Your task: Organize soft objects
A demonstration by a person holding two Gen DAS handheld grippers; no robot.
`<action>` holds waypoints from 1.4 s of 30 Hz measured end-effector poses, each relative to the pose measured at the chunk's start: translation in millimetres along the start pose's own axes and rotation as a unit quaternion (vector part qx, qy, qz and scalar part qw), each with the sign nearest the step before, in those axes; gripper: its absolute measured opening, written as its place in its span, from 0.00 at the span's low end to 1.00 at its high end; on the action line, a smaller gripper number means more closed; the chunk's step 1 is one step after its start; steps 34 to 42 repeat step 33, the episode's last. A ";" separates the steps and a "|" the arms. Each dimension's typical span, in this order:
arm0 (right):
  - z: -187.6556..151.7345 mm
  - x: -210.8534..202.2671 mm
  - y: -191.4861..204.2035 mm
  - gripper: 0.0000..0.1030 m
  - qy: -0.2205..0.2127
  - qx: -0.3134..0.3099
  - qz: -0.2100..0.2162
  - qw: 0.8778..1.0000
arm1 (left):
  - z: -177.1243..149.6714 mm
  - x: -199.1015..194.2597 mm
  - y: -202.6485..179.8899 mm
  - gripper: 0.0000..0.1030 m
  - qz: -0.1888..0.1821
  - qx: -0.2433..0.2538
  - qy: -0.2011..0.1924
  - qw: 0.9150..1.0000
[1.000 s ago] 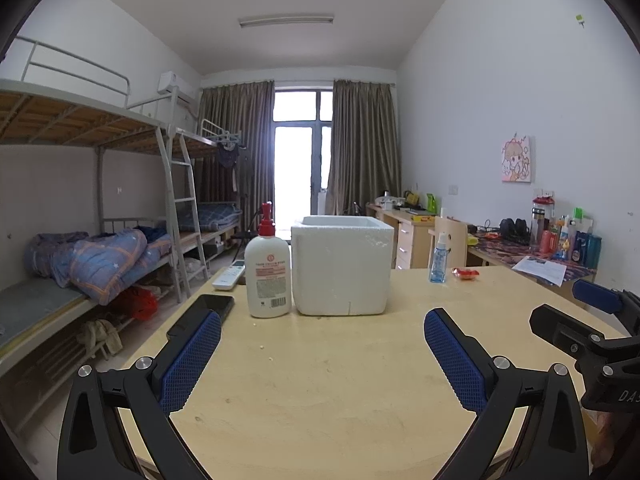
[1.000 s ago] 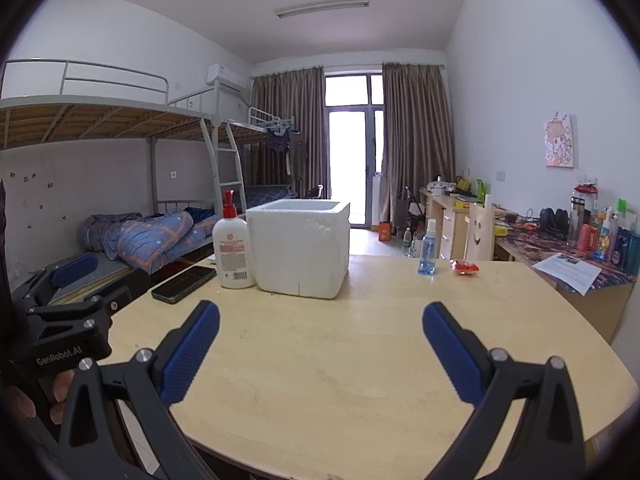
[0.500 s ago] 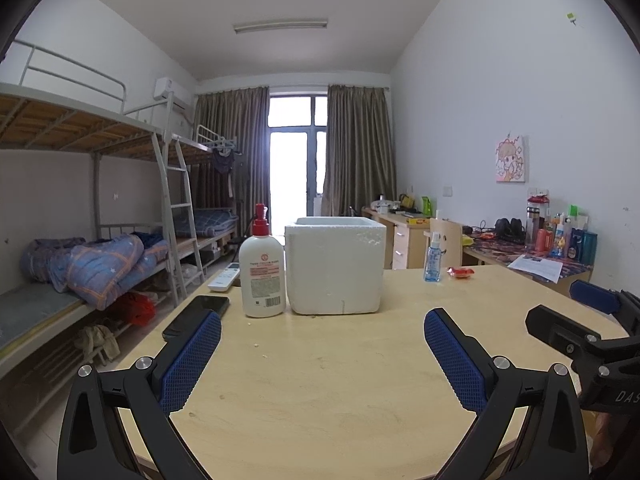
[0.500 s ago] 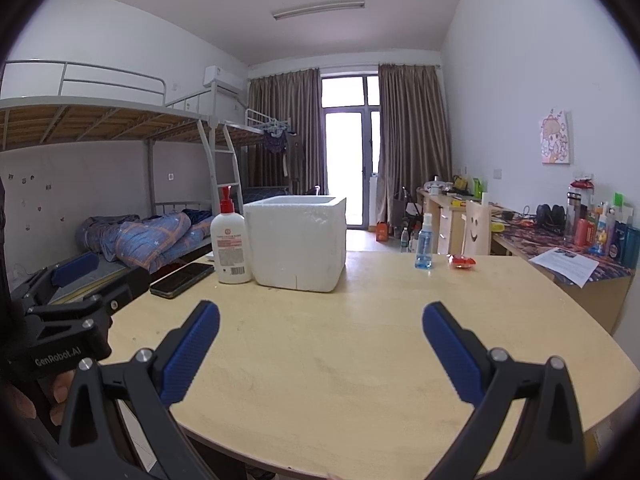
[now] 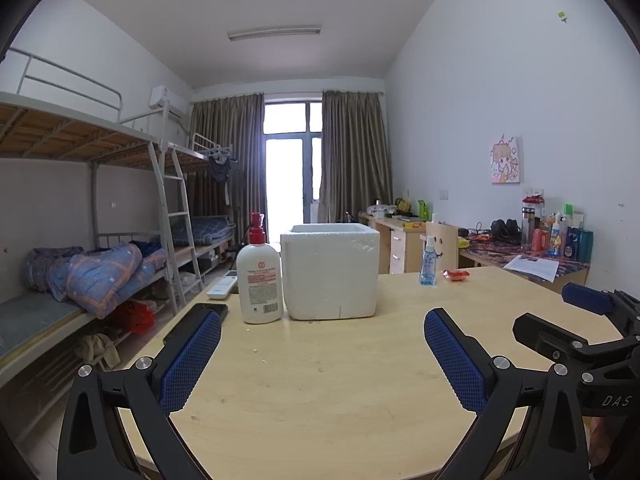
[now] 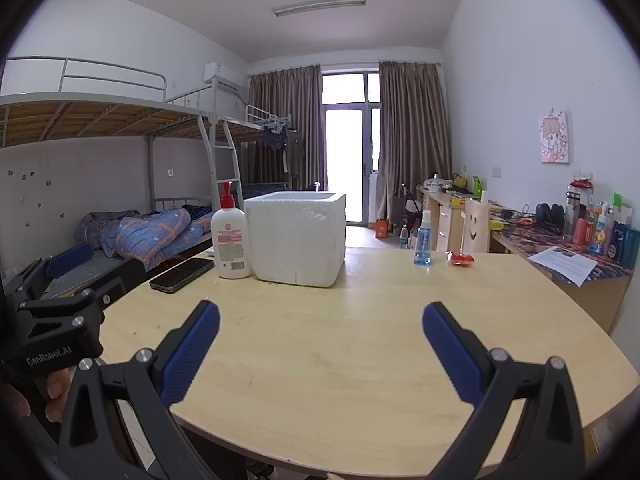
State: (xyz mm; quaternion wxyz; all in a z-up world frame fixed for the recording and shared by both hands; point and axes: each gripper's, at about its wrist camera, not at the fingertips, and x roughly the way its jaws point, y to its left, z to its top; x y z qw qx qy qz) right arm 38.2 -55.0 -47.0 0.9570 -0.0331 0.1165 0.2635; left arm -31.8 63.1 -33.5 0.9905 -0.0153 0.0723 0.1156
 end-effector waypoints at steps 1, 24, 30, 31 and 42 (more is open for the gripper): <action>-0.2 0.4 0.0 1.00 0.000 0.000 0.000 1.000 | -0.2 0.7 -0.1 0.99 -0.001 0.001 0.001 1.000; -2.0 1.8 -3.7 1.00 0.000 0.007 -0.004 1.000 | -1.1 1.6 -2.2 0.99 -0.002 0.004 0.009 1.000; -1.0 2.6 -3.3 1.00 0.002 0.007 -0.004 1.000 | -1.4 1.7 -2.5 0.99 -0.002 0.005 0.008 1.000; -1.0 2.5 -3.1 1.00 0.002 0.006 -0.004 1.000 | -1.6 1.6 -2.0 0.99 -0.002 0.004 0.007 1.000; -0.7 3.0 -2.6 1.00 0.003 0.005 -0.004 1.000 | -2.5 1.7 -0.6 0.99 -0.002 0.003 0.006 1.000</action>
